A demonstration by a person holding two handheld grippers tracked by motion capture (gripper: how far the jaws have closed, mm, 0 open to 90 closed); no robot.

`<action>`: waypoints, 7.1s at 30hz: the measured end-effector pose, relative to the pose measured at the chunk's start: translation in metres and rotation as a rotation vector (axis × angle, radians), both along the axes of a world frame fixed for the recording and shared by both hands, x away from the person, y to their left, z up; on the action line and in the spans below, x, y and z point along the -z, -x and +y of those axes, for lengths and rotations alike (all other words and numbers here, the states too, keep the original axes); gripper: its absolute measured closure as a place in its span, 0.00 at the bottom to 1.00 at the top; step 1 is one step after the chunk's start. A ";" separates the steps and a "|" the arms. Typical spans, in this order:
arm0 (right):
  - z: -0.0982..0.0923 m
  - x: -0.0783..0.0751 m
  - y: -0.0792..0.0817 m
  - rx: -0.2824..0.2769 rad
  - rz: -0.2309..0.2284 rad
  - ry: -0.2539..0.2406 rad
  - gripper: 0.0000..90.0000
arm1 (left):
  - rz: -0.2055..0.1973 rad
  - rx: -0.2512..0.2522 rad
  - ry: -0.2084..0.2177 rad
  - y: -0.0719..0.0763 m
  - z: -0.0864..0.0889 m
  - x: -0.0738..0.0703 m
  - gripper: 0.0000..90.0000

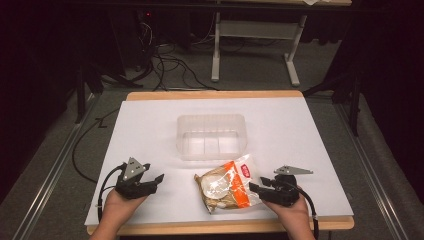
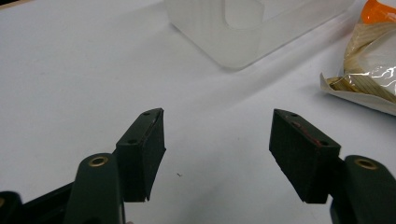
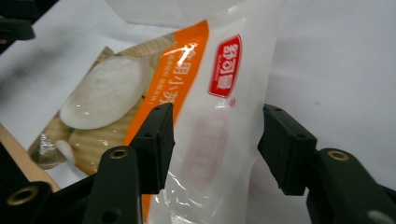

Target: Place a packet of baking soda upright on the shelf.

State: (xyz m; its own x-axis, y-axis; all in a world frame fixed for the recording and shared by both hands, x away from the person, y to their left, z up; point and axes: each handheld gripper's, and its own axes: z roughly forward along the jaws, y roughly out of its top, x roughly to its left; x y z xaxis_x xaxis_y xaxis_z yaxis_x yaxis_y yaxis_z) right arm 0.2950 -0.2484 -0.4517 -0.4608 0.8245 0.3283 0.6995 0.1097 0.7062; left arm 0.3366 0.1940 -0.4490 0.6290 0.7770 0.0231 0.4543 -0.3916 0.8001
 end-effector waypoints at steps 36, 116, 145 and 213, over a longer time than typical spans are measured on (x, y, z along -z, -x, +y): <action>0.026 -0.005 0.014 -0.116 -0.024 0.018 0.83 | -0.007 0.019 -0.011 0.002 -0.002 0.000 0.39; -0.055 -0.066 0.017 0.209 -0.446 0.057 0.96 | -0.019 0.034 -0.026 0.003 -0.004 0.000 0.37; -0.045 -0.041 0.019 0.253 -0.420 0.063 1.00 | -0.049 0.059 0.028 0.005 -0.002 -0.006 0.30; -0.003 -0.157 -0.006 0.211 -0.640 -0.021 1.00 | -0.037 0.065 0.020 0.004 0.002 -0.004 0.29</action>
State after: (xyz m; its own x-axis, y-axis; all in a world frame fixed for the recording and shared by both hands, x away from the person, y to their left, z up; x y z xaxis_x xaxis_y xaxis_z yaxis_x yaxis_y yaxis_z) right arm 0.3006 -0.2517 -0.2947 -0.3995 0.9147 0.0616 0.1474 -0.0022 0.9891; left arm 0.3322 0.1964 -0.4449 0.6775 0.7348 0.0327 0.3979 -0.4035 0.8239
